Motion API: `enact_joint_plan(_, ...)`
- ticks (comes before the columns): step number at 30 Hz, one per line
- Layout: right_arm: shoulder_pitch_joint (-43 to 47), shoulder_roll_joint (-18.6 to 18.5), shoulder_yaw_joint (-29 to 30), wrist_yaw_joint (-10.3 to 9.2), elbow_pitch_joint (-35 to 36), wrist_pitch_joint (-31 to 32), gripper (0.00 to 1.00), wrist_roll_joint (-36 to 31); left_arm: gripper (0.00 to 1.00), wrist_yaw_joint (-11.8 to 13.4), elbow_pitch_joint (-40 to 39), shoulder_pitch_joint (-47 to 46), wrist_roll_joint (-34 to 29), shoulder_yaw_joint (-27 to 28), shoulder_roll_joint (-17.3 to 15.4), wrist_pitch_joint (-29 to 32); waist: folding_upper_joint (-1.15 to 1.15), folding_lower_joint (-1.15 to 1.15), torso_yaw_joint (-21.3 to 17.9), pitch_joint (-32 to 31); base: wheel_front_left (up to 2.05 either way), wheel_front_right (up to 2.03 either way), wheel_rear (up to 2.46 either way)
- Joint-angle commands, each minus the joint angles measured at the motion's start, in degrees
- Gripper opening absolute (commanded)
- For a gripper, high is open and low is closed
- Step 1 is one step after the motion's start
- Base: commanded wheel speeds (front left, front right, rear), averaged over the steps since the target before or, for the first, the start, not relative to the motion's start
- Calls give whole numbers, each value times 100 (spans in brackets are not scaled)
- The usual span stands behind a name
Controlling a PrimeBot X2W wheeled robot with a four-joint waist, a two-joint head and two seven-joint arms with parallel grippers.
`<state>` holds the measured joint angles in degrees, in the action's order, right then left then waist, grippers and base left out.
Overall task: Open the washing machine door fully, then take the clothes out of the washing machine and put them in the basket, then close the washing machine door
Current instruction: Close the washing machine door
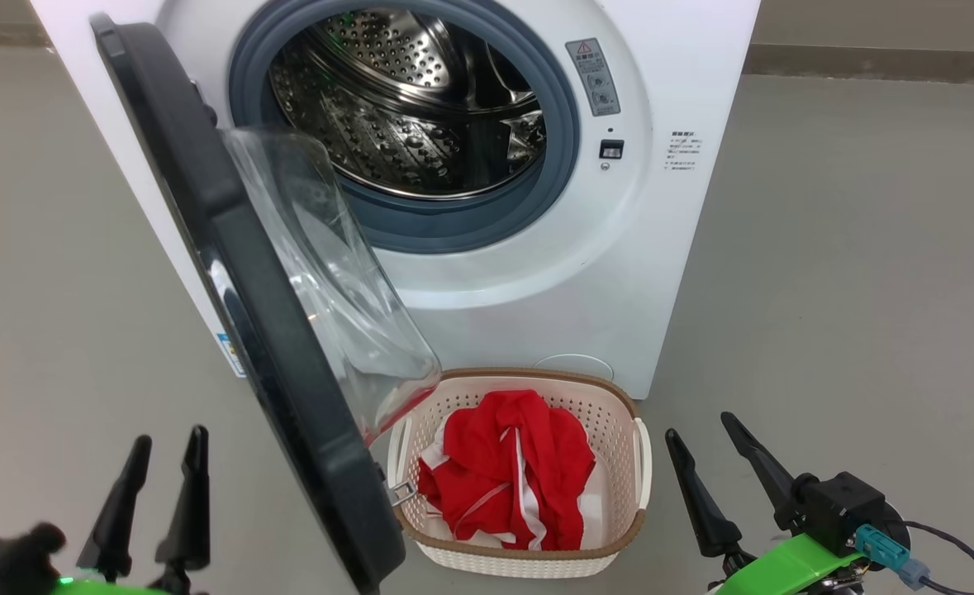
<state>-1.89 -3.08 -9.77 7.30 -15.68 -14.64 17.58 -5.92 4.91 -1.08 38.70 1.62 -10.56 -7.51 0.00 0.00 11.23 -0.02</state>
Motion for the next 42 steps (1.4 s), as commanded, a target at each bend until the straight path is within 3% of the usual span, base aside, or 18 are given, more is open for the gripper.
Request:
enact_joint_plan(1, -235, -7, -112, 19, 121, -36, 100, -42, 100, -63, -54, -63, -282, 106, -209, -268, 0, 0, -7, -6, 0, 0, 0)
enact_joint_plan(5, -218, -2, -90, 19, 121, -36, 100, -52, 100, -61, 108, 22, -994, -23, -302, -663, 0, 0, -9, -19, 0, 0, 0)
enact_joint_plan(14, -218, 8, -82, 19, 115, -36, 100, -72, 100, -63, -146, 143, -2000, 327, 9, -747, 0, 0, 16, -36, 0, 0, 0)
enact_joint_plan(25, -203, 15, -101, 19, 83, -36, 100, -91, 100, -127, -134, 431, -2465, 528, 492, -748, 0, 0, -22, -95, 0, 0, 0)
enact_joint_plan(42, -178, 19, -147, 19, 54, -36, 100, -109, 100, -155, -8, 539, -2735, 500, 590, -749, 0, 0, -12, -201, 0, 0, 0)
